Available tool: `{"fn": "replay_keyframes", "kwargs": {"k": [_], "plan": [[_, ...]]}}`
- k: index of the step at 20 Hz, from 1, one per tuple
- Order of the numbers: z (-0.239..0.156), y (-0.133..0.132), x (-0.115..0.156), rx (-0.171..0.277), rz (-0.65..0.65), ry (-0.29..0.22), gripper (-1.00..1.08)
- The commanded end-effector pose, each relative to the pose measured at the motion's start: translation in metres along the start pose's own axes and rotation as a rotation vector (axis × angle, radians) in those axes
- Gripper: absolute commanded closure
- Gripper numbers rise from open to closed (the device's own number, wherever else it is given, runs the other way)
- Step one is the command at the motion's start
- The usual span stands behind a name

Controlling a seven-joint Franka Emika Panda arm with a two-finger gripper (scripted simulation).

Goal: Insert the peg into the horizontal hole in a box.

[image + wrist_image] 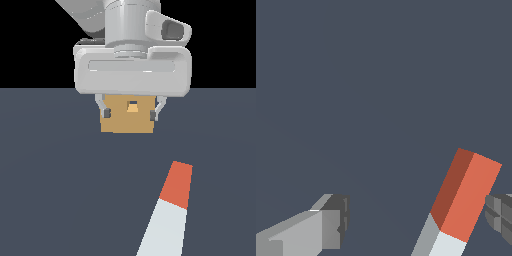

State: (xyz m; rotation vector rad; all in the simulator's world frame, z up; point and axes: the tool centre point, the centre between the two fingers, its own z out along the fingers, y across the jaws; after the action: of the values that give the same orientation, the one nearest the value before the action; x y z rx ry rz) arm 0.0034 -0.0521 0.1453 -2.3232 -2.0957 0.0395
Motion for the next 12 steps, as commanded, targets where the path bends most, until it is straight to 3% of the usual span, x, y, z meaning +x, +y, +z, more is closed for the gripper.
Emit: {"fn": "replay_keyframes", "kwargs": {"k": [1, 12], "plan": [[0.010, 0.010, -0.018, -0.003, 0.051, 0.001, -0.92], [0.061, 0.047, -0.116, -0.020, 0.322, 0.010, -0.92]]}}
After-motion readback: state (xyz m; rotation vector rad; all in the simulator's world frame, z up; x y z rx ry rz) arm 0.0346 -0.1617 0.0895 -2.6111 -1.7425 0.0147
